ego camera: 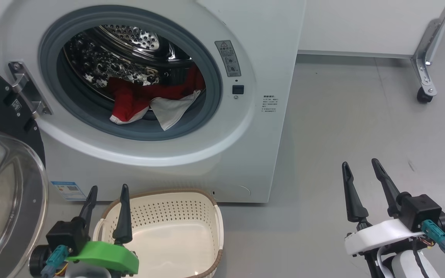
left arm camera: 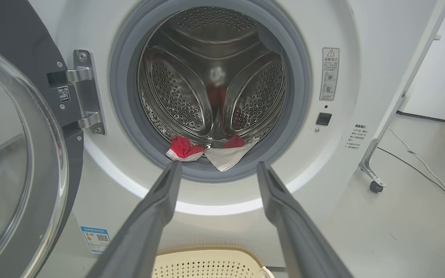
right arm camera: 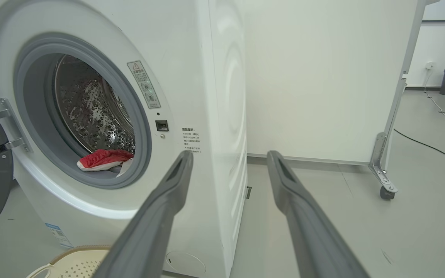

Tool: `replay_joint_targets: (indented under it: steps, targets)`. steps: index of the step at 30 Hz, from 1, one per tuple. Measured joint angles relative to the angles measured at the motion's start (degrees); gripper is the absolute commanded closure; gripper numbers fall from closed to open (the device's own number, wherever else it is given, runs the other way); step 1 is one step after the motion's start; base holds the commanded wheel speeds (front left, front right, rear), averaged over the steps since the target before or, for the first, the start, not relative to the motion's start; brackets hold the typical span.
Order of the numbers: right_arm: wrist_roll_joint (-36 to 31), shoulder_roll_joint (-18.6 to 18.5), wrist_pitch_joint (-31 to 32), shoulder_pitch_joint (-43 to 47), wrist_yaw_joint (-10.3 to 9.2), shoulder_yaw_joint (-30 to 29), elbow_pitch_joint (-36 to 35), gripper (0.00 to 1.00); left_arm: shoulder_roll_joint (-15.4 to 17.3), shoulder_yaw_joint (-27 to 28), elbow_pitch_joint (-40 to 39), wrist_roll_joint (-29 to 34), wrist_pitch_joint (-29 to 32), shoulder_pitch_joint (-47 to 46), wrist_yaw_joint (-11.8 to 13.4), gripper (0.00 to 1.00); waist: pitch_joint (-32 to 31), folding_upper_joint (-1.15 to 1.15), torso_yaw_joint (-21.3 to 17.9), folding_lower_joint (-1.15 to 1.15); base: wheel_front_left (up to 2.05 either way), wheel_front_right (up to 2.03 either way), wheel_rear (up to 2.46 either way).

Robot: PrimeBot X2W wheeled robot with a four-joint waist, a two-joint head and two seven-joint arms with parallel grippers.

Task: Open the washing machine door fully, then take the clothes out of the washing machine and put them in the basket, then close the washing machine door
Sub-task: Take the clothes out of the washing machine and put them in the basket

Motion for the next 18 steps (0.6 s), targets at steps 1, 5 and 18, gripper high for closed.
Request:
replay_joint_targets:
  steps: [1, 5, 18]
  targets:
    - [-0.05, 0.0, 0.0, 0.01, 0.0, 0.01, 0.01, 0.0, 0.0, -0.09, 0.0, 0.05, 0.0, 0.01, 0.0, 0.0, -0.04, 0.0, -0.01, 0.0, 0.82, -0.82, 0.0]
    - [-0.21, 0.01, 0.0, 0.02, 0.01, 0.02, 0.03, 0.0, 0.0, -0.31, 0.0, 0.07, 0.0, 0.18, 0.01, 0.0, -0.19, 0.0, -0.05, 0.0, 0.72, -0.72, 0.0]
    - [-0.22, 0.07, 0.0, 0.07, 0.11, -0.01, 0.03, 0.0, 0.0, -0.83, 0.01, 0.14, 0.0, 0.71, 0.09, 0.0, 0.07, 0.0, -0.13, 0.0, 0.34, -0.34, 0.0]
